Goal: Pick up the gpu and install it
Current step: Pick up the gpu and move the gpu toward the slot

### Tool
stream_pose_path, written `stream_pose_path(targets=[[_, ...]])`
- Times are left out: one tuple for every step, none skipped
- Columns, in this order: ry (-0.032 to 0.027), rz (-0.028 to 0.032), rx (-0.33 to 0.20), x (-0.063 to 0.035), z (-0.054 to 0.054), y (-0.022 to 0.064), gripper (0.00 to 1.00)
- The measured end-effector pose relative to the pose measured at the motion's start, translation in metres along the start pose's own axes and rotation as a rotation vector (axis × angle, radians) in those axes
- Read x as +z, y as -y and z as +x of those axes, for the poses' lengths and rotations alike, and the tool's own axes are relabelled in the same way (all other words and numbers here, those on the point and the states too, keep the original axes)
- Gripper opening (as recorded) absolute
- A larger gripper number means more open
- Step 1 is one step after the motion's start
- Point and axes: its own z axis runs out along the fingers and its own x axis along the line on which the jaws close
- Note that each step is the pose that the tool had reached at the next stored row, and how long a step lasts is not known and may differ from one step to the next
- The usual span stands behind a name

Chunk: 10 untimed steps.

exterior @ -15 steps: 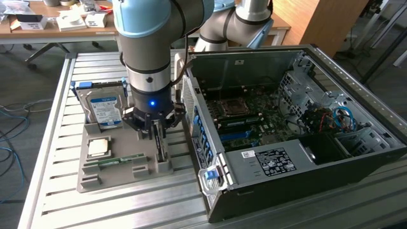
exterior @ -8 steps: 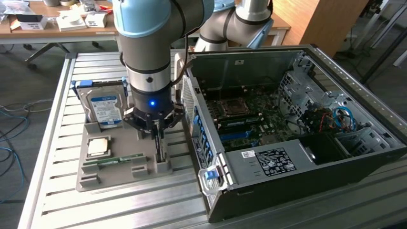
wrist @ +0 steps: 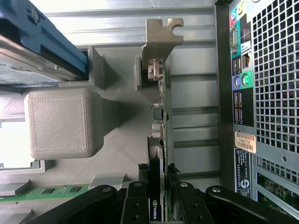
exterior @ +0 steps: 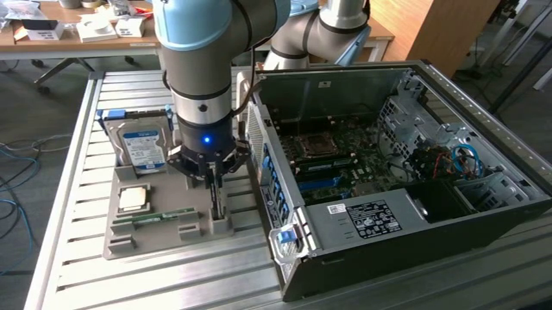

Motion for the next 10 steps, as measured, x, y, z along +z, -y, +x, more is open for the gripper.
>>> stream_pose_path(targets=[[-0.0009, 0.0002, -0.002, 0.0002, -0.0001, 0.0, 0.26], [-0.0025, 0.0013, -0.004, 0.0005, -0.0001, 0.0, 0.26], [-0.0041, 0.0022, -0.006, 0.0006, -0.0001, 0.0001, 0.26], [-0.0056, 0.0026, -0.008, 0.0008, -0.0002, 0.0001, 0.26], [-0.0073, 0.0033, -0.011, 0.0012, -0.0003, 0.0001, 0.26], [-0.0086, 0.0038, -0.014, 0.0013, -0.0003, 0.0001, 0.26], [-0.0089, 0.0039, -0.017, 0.0013, -0.0003, 0.0001, 0.26], [-0.0091, 0.0038, -0.017, 0.0013, -0.0003, 0.0001, 0.26], [-0.0091, 0.0038, -0.017, 0.0013, -0.0003, 0.0001, 0.26], [-0.0091, 0.0039, -0.017, 0.0012, -0.0003, 0.0001, 0.26]])
